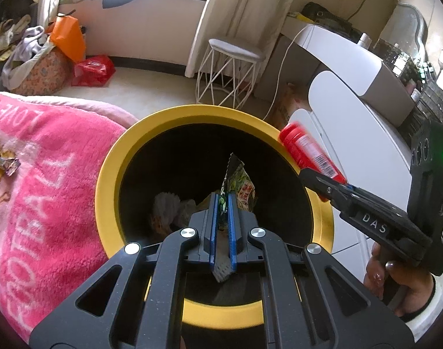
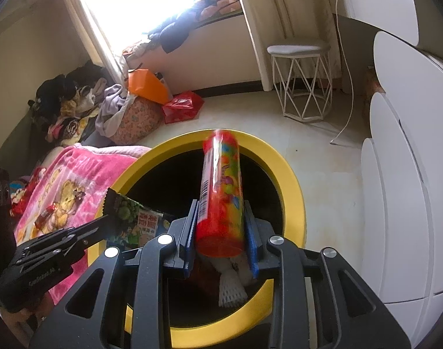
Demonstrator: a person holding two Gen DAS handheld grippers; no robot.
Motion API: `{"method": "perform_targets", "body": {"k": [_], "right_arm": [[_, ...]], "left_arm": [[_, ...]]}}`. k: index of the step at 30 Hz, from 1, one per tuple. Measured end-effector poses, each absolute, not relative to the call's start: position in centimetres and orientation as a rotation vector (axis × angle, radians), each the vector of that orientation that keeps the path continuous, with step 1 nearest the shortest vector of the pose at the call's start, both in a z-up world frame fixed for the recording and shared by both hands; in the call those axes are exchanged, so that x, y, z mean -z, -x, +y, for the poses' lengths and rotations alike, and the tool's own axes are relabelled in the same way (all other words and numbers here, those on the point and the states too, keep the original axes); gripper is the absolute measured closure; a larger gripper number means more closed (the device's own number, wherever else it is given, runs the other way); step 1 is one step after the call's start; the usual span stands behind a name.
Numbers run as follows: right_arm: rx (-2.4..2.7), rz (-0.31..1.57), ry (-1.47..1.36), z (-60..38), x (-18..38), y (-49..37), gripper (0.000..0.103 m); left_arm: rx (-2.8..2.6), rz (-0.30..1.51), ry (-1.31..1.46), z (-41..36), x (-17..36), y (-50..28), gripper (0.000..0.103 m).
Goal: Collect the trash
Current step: 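Open both tools to drop the candy tube and green packet into the bin, then move both tools back over the remaining wrappers on the blanket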
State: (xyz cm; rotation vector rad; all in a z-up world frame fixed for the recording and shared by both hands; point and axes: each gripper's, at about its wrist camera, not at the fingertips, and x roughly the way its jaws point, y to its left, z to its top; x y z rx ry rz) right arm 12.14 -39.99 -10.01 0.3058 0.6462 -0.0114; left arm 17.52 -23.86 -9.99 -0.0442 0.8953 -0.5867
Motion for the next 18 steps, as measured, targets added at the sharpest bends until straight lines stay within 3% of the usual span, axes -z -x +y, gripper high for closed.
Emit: {"method": "perform_targets", "body": {"k": [2, 4, 6, 9, 13, 18], "right_arm": [[0.021, 0.641, -0.307, -40.1, 9.9, -12.0, 0.067], [0.025, 0.628, -0.32, -40.3, 9.6, -11.7, 0.057], [0.028, 0.62, -0.327, -40.6, 9.4, -11.6, 0.056], [0.033, 0.613, -0.317, -40.5, 8.9, -11.4, 0.055], [0.029, 0.601, -0.301, -40.0, 8.3, -11.2, 0.051], [0.012, 0.579, -0.266, -38.8, 7.4, -10.8, 0.048]], "left_arm": [[0.58, 0.89, 0.04, -23.8, 9.9, -17.6, 0.085], [0.565, 0.887, 0.045, -23.6, 9.8, -17.6, 0.059], [0.559, 0.882, 0.056, -23.3, 9.7, -17.6, 0.05], [0.539, 0.862, 0.064, -22.7, 9.3, -17.2, 0.019], [0.513, 0.829, 0.071, -21.6, 8.5, -16.6, 0.011], [0.488, 0.779, 0.076, -20.3, 7.0, -15.9, 0.011]]}}
